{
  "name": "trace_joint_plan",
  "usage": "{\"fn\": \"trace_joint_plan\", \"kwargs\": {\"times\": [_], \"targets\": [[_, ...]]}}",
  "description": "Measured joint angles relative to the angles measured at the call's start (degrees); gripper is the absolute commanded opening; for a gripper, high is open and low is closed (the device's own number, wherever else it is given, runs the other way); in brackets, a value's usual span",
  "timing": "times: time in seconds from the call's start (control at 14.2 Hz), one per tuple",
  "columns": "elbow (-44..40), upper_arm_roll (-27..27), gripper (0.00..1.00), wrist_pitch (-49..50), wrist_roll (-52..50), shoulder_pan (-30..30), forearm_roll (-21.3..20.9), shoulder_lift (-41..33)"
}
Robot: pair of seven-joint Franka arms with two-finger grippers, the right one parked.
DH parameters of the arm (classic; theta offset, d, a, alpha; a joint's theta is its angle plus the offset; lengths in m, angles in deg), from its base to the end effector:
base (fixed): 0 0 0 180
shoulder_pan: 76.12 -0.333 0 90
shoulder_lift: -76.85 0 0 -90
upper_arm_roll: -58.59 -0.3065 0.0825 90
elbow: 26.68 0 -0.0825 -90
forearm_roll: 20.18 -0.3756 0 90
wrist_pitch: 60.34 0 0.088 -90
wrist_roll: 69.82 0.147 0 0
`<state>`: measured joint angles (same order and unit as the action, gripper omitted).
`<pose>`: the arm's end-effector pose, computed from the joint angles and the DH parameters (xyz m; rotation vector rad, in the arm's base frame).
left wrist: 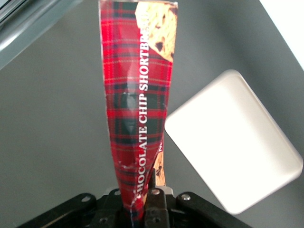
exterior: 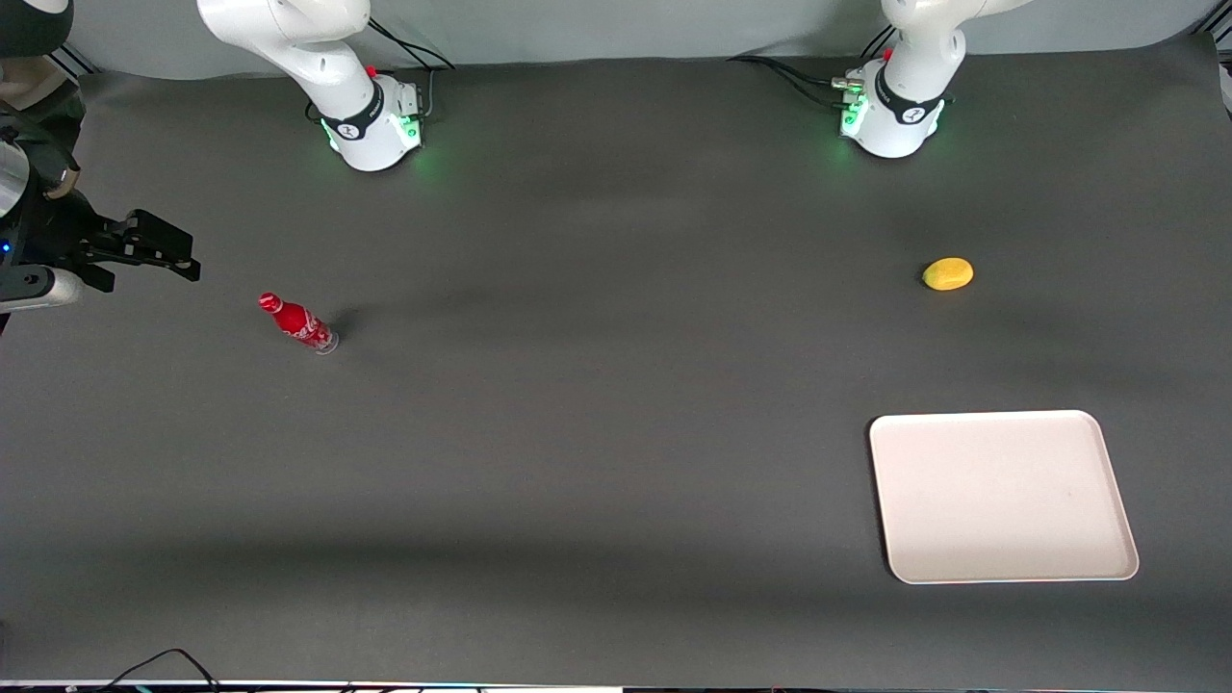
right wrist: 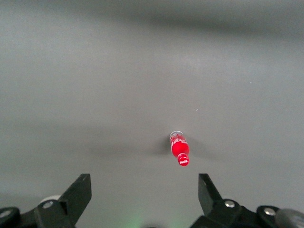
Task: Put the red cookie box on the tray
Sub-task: 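Lift the cookie box upright with the left gripper, then carry the box over the white tray and lower it down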
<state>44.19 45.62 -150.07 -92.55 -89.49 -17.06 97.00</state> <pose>0.5900 0.2570 0.5235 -2.8455 -1.2770 0.0231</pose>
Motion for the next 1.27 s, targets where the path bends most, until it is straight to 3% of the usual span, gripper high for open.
{"fn": "trace_joint_plan", "kwargs": {"times": [0.28, 0.56, 0.85, 1.27], "targets": [[1.7, 7.8, 0.00, -1.3, 18.6, 0.6, -3.4, 1.2], [11.8, 8.7, 0.00, -14.0, 37.5, 1.0, -6.8, 1.9], [22.1, 8.6, 0.00, -29.5, 41.7, 0.9, -7.9, 5.1], [23.1, 8.8, 0.00, -41.1, 42.2, 0.9, -7.2, 13.2]]}}
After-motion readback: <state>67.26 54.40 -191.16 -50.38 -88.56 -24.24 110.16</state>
